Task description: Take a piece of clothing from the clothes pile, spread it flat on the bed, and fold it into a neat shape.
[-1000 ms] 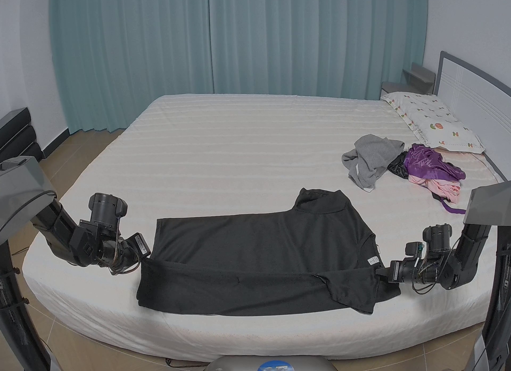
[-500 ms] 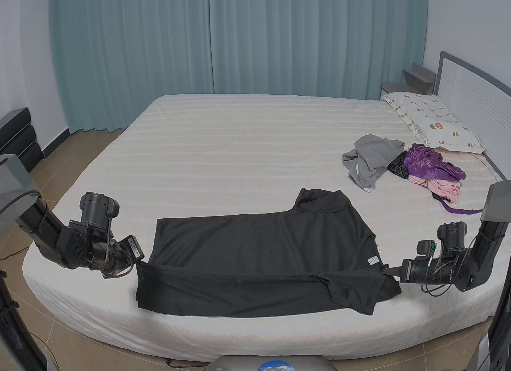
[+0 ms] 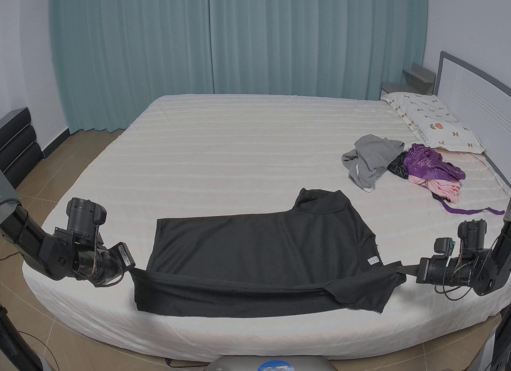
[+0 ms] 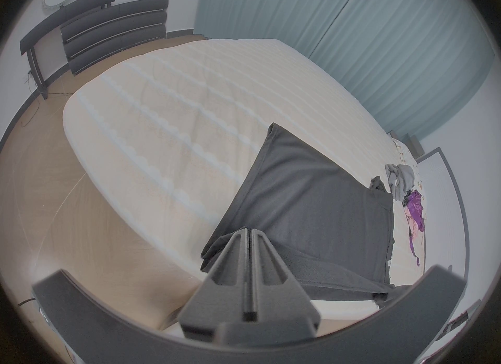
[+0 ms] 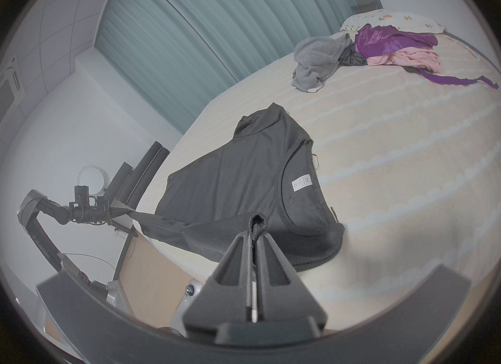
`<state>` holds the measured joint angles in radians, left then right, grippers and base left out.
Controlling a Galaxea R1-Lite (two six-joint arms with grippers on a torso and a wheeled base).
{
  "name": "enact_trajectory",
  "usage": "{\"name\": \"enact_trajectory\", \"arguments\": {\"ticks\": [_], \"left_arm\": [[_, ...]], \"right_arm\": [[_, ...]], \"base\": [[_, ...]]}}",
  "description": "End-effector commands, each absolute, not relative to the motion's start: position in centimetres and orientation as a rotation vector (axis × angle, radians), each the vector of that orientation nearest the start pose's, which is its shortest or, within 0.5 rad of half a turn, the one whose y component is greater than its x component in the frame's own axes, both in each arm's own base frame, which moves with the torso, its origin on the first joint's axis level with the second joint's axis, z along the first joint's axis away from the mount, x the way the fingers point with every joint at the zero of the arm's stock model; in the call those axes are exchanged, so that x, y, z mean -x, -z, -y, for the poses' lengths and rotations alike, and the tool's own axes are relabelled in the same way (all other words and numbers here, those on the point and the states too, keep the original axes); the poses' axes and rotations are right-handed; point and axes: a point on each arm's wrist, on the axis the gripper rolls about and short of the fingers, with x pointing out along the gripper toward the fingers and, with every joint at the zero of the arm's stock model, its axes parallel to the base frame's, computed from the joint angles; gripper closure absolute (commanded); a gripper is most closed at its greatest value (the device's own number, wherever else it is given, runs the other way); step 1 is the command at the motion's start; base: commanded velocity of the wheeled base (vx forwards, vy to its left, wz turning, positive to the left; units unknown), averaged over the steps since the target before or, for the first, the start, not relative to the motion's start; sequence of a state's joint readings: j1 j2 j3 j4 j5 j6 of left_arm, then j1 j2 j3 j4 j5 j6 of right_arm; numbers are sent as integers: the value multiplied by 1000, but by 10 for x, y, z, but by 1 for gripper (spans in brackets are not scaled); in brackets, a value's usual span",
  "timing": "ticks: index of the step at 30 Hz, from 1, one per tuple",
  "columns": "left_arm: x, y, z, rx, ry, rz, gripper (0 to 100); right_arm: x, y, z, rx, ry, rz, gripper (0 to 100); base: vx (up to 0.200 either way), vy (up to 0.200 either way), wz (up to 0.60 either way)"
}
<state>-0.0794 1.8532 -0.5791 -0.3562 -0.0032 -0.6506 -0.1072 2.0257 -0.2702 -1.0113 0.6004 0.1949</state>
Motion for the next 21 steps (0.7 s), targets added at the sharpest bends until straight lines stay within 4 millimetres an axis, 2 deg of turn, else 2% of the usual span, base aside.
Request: {"name": "enact_trajectory", "arguments": {"ticks": [1,8,12,21], "left_arm": [[-256,-67,21,568,-220,-901,100],[-243,-71,19,569,-216,-894,100],[-226,-73,18,528,-194,-901,100],[-211,-70,17,520,-202,-939,100]], "right_arm": [[-238,-29,16,-438,-395,-714,100],[-231,-32,17,-440,-388,-712,100],[-223,-36,17,-445,-397,-708,100],[-207,-40,15,-448,-396,-711,100]], "base": [[0,0,0],[0,0,0],[0,0,0],[0,0,0]]}}
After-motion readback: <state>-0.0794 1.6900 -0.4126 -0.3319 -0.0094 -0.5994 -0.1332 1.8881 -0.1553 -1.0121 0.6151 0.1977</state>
